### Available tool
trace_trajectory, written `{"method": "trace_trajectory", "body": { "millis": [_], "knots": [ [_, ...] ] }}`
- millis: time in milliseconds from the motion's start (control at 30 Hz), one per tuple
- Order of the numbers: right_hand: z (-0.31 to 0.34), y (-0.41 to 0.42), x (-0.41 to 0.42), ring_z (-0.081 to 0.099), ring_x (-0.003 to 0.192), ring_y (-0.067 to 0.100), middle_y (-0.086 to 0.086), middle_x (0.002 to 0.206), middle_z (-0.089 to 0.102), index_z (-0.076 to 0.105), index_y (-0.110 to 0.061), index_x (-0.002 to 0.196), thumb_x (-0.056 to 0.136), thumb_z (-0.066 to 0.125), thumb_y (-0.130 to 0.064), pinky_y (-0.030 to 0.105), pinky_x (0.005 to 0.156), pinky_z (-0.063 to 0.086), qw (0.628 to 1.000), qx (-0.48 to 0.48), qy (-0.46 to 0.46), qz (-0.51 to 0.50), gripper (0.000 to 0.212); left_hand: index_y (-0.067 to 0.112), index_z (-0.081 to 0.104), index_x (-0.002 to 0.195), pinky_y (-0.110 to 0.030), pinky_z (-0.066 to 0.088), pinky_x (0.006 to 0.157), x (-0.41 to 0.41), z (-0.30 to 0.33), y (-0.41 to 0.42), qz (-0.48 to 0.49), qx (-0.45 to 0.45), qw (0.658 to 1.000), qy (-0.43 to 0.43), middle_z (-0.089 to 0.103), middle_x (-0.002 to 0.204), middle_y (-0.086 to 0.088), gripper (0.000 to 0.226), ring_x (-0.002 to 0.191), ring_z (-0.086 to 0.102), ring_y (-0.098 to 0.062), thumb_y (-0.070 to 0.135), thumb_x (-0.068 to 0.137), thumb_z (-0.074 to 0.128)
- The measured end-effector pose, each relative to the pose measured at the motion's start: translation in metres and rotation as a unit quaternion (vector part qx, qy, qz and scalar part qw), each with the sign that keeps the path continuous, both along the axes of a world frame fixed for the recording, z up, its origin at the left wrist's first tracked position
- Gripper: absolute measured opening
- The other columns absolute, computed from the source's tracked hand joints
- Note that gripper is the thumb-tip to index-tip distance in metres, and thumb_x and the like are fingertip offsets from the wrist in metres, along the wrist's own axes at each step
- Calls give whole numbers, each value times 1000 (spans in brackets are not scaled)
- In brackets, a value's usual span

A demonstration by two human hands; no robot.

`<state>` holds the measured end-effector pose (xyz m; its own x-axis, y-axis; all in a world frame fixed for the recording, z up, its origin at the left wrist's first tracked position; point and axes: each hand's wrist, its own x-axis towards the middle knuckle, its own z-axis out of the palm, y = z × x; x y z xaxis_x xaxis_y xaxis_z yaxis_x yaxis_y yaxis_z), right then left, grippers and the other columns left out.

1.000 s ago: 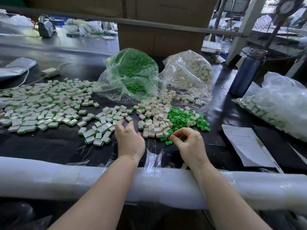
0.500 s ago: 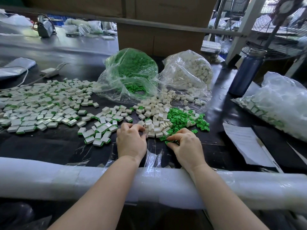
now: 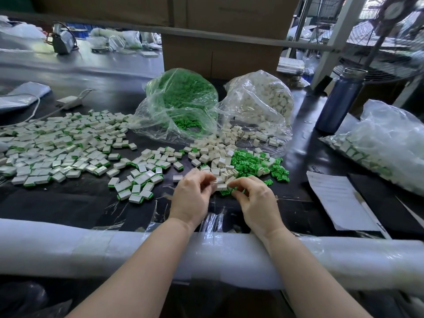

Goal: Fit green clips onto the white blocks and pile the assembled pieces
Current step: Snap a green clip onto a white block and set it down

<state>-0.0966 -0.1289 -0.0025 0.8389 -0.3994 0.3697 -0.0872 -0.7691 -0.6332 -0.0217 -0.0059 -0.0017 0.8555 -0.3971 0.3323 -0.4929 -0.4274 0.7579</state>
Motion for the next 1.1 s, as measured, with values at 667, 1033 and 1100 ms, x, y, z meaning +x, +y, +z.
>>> {"method": "trace_trajectory", "body": {
  "millis": [667,1033,1100],
  "knots": [
    [7,-4,-3,62,67,4,1,74,69,68,-11,77,77,69,4,16,66,50,951,298,-69,40,14,25,64,83,-16,51,74,-2,0,-2,-160,-77,966,187,65,80,2,19,75,60,-8,6,83,65],
    [3,-5,-2,54,59,10,6,65,63,64,-10,70,76,73,-1,20,57,47,962,271,-34,25,13,8,64,88,-24,56,70,0,-1,-2,-157,-107,955,226,65,80,-7,5,72,63,-16,4,85,63],
    [2,-5,-2,52,56,8,2,63,61,65,-8,70,75,73,-1,20,57,45,965,258,-25,25,12,12,64,84,-19,55,66,-1,0,-2,-159,-110,954,230,64,76,-4,10,68,63,-12,2,85,62]
  ]
}}
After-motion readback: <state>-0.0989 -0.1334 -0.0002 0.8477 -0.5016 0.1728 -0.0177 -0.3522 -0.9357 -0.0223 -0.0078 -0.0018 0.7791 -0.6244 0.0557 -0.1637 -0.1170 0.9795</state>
